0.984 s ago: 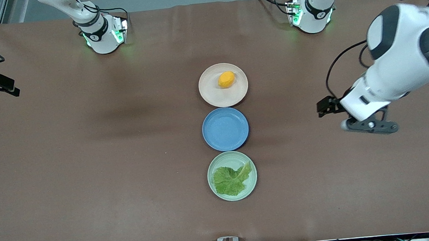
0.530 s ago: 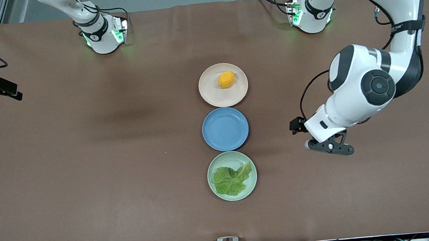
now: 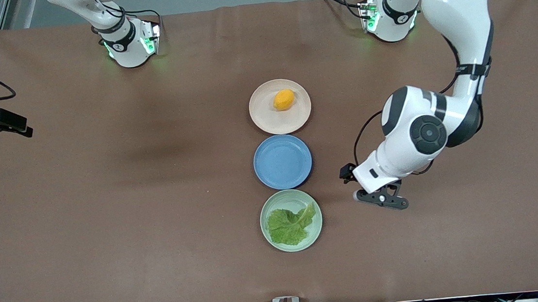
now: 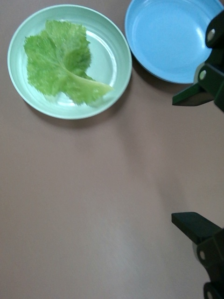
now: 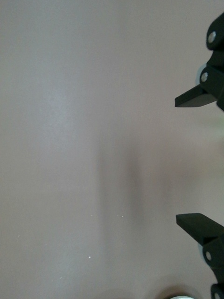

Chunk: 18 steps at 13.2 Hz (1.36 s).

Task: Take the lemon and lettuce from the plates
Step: 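Lower the left gripper onto the lettuce while the right gripper reaches the lemon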

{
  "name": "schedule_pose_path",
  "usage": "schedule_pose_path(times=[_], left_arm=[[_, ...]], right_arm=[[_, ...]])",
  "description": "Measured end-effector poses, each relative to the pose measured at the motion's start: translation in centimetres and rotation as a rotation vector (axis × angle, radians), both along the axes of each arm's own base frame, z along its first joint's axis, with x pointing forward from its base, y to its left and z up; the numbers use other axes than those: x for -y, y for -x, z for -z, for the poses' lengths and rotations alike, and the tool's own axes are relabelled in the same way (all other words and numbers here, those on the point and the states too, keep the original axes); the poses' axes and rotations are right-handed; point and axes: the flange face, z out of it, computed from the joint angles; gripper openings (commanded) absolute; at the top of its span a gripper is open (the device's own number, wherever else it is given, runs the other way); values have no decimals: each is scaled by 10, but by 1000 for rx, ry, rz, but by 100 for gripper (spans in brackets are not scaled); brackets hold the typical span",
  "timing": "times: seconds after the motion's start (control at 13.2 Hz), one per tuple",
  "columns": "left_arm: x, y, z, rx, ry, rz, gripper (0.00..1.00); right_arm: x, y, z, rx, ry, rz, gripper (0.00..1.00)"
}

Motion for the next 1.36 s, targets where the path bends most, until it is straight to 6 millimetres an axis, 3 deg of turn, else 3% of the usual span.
schedule_pose_path(times=[0.23,0.38,0.61,0.76,1.06,1.36], left_arm=[[42,-4,26,117,-24,89,100],[61,-3,46,174,-21,135,100],[66,-8,70,243,-4,219,98],[78,-5,80,270,10,251,92],[113,6,108,348,60,283,77],[121,6,127,362,73,286,64]], right_arm=[[-25,-10,26,-59,-1,47,100],[-63,-9,33,-85,-21,165,100],[-143,1,55,-121,1,314,100],[-204,13,83,-109,22,391,100],[-329,58,128,-34,20,534,100],[-423,103,168,0,7,617,100]])
